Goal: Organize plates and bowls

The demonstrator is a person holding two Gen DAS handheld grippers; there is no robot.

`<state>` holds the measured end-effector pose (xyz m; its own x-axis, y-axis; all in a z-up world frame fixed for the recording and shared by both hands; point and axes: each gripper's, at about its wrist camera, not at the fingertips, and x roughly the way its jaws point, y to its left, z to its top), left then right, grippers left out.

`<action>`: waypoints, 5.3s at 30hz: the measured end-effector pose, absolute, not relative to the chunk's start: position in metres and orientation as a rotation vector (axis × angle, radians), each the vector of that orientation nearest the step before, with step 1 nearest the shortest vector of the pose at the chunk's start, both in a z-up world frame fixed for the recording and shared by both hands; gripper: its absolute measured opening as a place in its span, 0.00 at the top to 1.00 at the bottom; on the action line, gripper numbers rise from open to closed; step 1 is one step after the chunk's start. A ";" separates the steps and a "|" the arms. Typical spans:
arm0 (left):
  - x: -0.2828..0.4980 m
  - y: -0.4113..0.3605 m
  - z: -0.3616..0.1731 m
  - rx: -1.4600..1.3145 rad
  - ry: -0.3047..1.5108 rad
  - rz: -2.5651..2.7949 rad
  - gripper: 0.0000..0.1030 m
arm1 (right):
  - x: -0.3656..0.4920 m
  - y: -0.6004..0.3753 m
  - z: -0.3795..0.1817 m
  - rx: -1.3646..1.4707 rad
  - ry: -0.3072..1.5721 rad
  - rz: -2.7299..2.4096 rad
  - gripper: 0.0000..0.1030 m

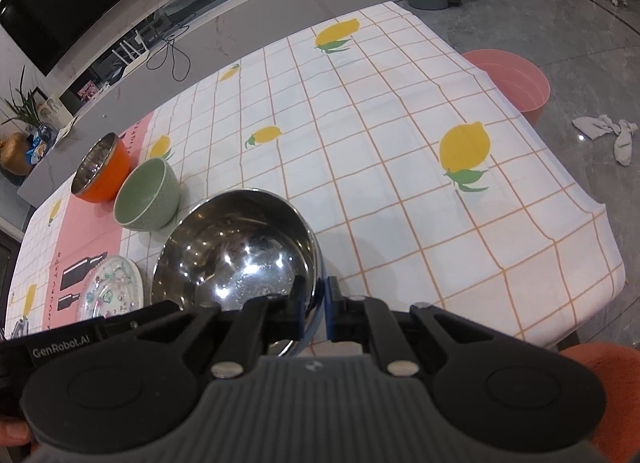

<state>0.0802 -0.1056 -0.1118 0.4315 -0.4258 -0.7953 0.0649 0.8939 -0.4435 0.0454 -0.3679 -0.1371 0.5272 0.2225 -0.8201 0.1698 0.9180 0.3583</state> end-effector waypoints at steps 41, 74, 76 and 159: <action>0.087 -0.101 -0.075 -0.164 0.969 -0.292 0.56 | 0.059 -0.364 -0.122 0.391 0.968 0.001 0.65; 0.268 0.113 -0.038 -0.167 1.060 -0.052 0.57 | 0.272 -0.129 -0.072 0.176 1.087 0.370 0.59; 0.284 0.121 -0.046 -0.177 1.065 -0.041 0.57 | 0.292 -0.119 -0.080 0.188 1.120 0.362 0.60; 0.127 -0.112 -0.035 -0.229 1.300 -0.314 0.86 | 0.137 -0.337 -0.047 0.173 1.286 0.113 0.97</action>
